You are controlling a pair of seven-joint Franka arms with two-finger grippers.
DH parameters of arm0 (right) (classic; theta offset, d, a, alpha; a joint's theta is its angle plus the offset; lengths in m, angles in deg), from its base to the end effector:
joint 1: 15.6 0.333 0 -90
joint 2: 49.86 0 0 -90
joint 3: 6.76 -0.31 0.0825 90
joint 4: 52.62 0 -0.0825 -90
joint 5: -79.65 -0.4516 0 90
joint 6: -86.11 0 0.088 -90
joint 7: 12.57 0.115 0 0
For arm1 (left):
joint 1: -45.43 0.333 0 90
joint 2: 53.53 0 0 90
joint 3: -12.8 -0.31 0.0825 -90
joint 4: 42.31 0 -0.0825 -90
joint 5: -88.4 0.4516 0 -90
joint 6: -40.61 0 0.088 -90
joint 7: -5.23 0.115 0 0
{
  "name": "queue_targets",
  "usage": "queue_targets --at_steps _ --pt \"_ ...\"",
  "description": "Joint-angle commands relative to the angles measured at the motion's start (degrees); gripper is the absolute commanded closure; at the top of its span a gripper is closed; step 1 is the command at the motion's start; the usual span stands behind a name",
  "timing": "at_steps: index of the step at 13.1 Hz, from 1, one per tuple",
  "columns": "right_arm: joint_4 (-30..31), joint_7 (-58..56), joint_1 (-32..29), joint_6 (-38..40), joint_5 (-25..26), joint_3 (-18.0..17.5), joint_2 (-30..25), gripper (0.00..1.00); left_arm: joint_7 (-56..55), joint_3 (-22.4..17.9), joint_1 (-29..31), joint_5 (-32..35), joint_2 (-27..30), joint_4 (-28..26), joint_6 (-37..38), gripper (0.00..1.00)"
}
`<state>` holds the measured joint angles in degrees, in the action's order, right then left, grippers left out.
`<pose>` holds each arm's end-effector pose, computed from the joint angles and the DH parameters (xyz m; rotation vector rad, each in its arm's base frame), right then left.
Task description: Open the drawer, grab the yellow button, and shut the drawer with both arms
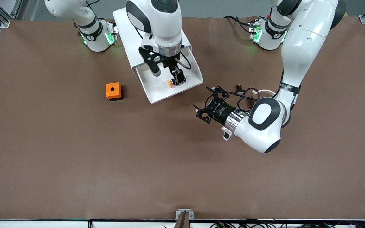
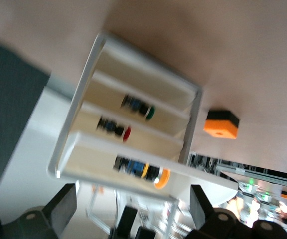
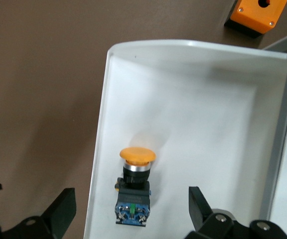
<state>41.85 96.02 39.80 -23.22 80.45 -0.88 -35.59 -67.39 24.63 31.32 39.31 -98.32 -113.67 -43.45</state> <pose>0.4514 0.5345 0.4329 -2.7353 1.5357 -0.0626 0.6553 -0.3818 0.2862 2.1530 1.1738 -1.5019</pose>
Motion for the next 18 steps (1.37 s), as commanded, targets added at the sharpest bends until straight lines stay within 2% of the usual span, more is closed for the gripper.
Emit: queue_targets --at_steps 1,3,7,11,13,16,18 --pt "-0.78 1.89 0.84 -0.35 1.57 0.45 1.90 0.00 7.30 0.21 -0.83 8.88 4.17 -0.71 -6.35 0.01" --pt "-0.87 2.32 0.84 -2.37 1.49 0.45 3.74 0.00 8.98 1.61 -2.14 15.84 7.86 -1.93 -14.17 0.01" --pt "-0.96 3.29 0.84 -4.93 1.66 0.53 6.47 0.00 9.16 1.79 -5.39 25.69 11.82 -5.71 -23.24 0.01" --pt "-0.70 2.77 0.84 -4.14 1.57 0.45 6.47 0.01 9.16 1.88 -8.29 35.19 18.15 -15.90 -35.62 0.01" --pt "-0.78 2.59 0.84 -3.61 1.57 0.45 6.47 0.03 9.07 1.88 -9.35 38.35 18.60 -17.23 -37.32 0.01" --pt "-0.87 2.59 1.19 -2.73 1.05 0.45 6.39 0.17 8.12 1.88 -11.11 44.59 18.69 -18.46 -37.49 0.00" --pt "-0.96 2.68 1.19 -1.94 0.70 0.01 6.39 0.24 7.84 1.88 -11.55 46.19 18.34 -18.47 -37.50 0.00"
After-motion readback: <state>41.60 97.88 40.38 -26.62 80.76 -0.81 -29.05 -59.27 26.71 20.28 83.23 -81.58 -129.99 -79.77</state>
